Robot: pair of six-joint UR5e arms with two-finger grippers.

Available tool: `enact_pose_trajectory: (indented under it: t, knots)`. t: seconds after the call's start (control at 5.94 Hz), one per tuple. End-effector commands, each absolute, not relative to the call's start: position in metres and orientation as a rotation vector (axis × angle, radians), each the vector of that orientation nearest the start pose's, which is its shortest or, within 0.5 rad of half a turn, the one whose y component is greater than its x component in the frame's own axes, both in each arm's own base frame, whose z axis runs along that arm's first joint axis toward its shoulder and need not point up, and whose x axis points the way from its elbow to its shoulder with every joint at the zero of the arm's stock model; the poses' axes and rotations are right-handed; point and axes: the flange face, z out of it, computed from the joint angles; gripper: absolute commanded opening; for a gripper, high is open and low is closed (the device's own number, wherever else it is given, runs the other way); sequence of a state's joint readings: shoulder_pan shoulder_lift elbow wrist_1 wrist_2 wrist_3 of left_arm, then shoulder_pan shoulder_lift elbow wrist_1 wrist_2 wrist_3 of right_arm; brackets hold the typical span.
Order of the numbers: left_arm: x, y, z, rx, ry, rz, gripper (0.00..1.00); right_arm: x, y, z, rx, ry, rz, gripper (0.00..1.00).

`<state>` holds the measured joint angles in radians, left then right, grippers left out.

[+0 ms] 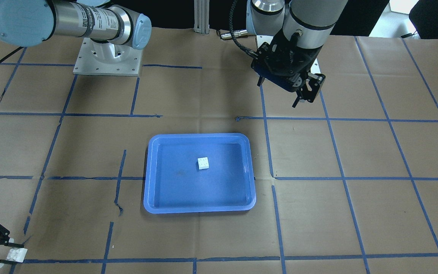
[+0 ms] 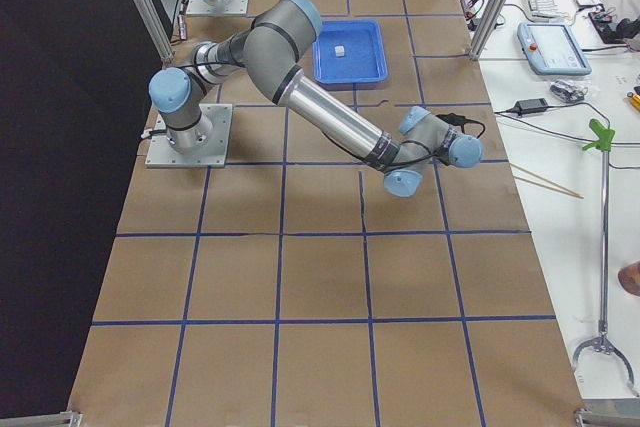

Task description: Assemble white blocks and place on blue tray

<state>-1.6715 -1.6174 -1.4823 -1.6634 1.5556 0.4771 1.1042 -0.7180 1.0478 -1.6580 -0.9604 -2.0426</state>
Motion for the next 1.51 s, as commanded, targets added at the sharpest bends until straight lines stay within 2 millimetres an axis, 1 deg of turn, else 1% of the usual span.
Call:
enact_pose_trajectory:
  t: [0.0,0.17,0.34,0.5,0.67,0.84,1.01,1.18,1.35]
  knots:
    - [-0.169,-0.489,0.515,0.456,3.125,-0.009,0.99,-0.111,-0.764,0.268,-1.840,1.864,-0.651,0.31]
    - [-0.169,-0.492,0.517,0.254,3.144,-0.053,0.99,-0.073,-0.754,0.273,-1.855,1.812,-0.622,0.32]
    - [-0.168,-0.492,0.517,0.254,3.143,-0.053,0.99,-0.031,-0.733,0.271,-1.850,1.756,-0.593,0.32]
    - [-0.166,-0.491,0.518,0.249,3.141,-0.058,0.99,0.018,-0.703,0.263,-1.845,1.691,-0.559,0.31]
    - [-0.166,-0.492,0.518,0.244,3.142,-0.058,0.99,0.055,-0.680,0.254,-1.779,1.653,-0.617,0.31]
    - [-0.166,-0.492,0.519,0.237,3.144,-0.065,0.99,0.086,-0.662,0.244,-1.785,1.671,-0.631,0.31]
    - [-0.166,-0.493,0.519,0.242,3.143,-0.085,0.99,0.131,-0.641,0.229,-1.795,1.721,-0.643,0.31]
    - [-0.167,-0.494,0.519,0.240,3.143,-0.085,0.99,0.167,-0.620,0.211,-1.772,1.791,-0.674,0.31]
    - [-0.166,-0.494,0.519,0.242,3.143,-0.085,0.99,0.193,-0.598,0.195,-1.768,1.818,-0.700,0.31]
